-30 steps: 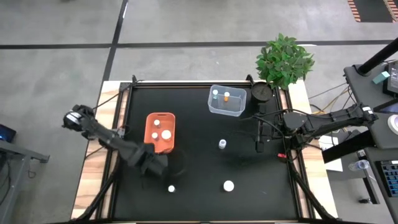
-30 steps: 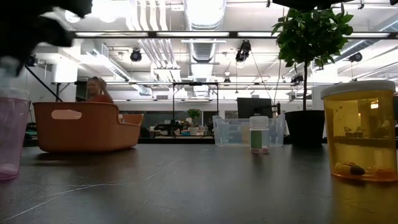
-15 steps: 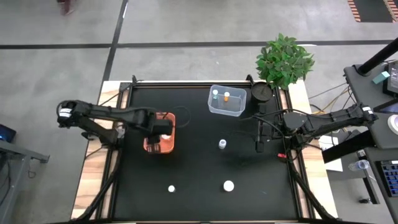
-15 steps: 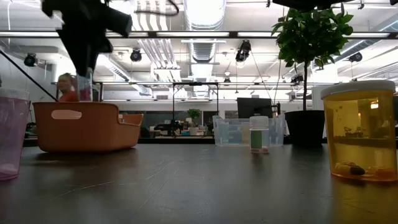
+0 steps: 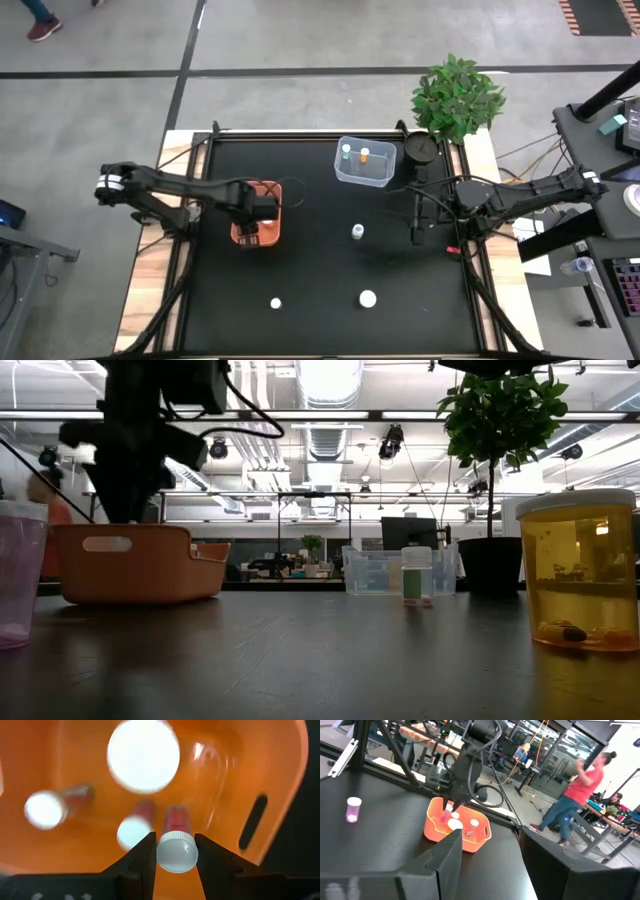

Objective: Pick and place medicine bottles into bin by pill shape (circle, oval)
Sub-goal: Put the blue capsule pill bottle into the orange bin, then put the pink tablet pill bottle into the transparent bin

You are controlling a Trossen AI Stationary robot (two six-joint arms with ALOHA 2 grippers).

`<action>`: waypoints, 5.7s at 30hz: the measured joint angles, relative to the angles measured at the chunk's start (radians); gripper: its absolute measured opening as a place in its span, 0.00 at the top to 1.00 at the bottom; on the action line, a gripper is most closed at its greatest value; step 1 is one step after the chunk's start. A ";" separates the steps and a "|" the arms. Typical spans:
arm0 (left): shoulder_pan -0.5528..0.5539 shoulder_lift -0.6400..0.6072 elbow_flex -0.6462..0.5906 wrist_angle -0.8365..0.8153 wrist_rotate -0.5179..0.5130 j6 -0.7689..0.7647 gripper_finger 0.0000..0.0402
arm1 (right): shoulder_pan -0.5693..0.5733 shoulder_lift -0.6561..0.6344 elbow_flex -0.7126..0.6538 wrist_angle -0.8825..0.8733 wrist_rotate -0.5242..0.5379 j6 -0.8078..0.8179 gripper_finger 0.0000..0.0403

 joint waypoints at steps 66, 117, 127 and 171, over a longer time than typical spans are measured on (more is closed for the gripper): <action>-0.227 -0.346 -0.205 0.923 -0.241 0.427 0.58 | 0.118 0.069 0.077 -0.033 -0.113 0.518 0.53; -0.227 -0.689 -0.275 0.871 -0.283 0.611 0.58 | 0.149 1.545 1.467 -0.582 -0.142 0.456 0.49; -0.227 -0.677 -0.275 0.878 -0.281 0.602 0.58 | 0.126 1.670 1.553 -0.569 -0.355 0.465 0.39; -0.232 -0.661 -0.286 0.884 -0.220 0.466 0.58 | 0.149 1.574 1.543 -0.836 -0.213 0.361 0.71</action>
